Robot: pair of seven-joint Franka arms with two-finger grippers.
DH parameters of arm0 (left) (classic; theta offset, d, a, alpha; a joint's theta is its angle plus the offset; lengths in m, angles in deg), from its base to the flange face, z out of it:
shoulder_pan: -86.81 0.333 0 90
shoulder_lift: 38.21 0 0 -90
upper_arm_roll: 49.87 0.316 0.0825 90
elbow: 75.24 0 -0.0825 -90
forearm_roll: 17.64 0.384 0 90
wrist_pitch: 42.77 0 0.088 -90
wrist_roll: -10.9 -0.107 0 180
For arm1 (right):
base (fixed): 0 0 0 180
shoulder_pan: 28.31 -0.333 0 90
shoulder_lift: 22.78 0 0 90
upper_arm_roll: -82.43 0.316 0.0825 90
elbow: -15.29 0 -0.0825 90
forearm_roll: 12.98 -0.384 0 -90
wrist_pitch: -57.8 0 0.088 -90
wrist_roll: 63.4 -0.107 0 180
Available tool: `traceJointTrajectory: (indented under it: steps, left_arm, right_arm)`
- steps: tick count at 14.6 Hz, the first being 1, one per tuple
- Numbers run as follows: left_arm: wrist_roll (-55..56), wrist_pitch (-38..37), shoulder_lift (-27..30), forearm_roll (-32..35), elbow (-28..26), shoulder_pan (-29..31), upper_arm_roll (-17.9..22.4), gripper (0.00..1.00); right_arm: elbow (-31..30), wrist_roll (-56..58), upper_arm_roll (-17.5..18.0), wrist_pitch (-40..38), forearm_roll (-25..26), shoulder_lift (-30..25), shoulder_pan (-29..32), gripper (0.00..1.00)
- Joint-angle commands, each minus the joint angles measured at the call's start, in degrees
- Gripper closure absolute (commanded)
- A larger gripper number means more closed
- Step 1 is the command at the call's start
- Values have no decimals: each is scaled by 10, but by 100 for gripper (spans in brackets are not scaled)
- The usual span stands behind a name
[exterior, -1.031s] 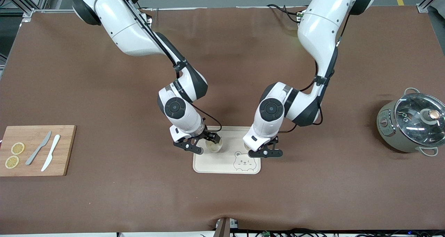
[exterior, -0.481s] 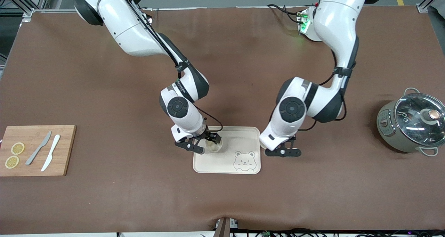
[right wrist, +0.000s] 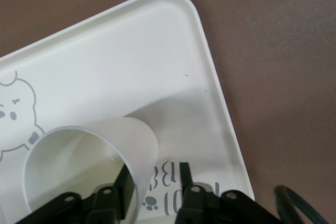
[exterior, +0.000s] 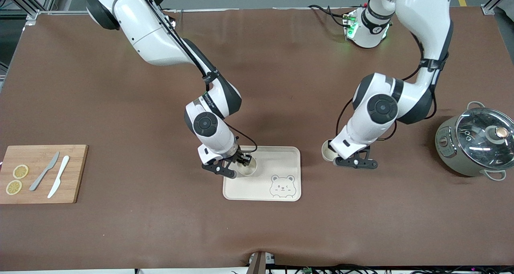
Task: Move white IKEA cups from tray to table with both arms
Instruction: 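Lift the cups off the tray and carry them apart with both grippers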
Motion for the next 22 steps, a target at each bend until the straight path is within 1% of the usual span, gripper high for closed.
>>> traceJointTrajectory:
  steps: [1,2,4,5,8,9,12,15,16,17,19,22]
  left_arm:
    - [-16,33,59,4,-85,66,-65,100]
    - [-23,48,71,4,-109,88,-83,100]
    - [-34,91,96,4,-163,125,-111,100]
    - [-39,109,106,4,-187,137,-119,100]
    - [-61,156,133,4,-249,150,-125,100]
    - [-62,171,137,4,-264,151,-125,100]
    - [-74,231,147,4,-316,162,-125,100]
    - [-103,266,150,4,-348,181,-126,100]
    - [-115,277,156,5,-361,200,-129,100]
    - [-129,281,160,5,-373,210,-133,100]
    - [-141,281,167,4,-382,220,-135,100]
    - [-148,281,170,4,-395,228,-135,100]
  right_arm:
    - [19,-13,-6,-1,8,11,-7,74]
    - [19,-14,-6,-1,8,11,-7,77]
    - [19,-15,-6,0,8,11,-7,80]
    - [19,-15,-6,2,8,11,-7,85]
    - [18,-16,-6,6,8,11,-8,98]
    - [18,-16,-6,6,8,11,-8,100]
    - [18,-15,-6,6,8,11,-8,100]
    - [20,-12,-5,-2,5,5,-7,100]
    - [21,-11,-4,-9,1,-4,-3,100]
    - [21,-11,-3,-27,-2,-19,-1,100]
    - [21,-11,-4,-89,1,-45,0,100]
    - [8,-3,-6,-177,7,-107,9,100]
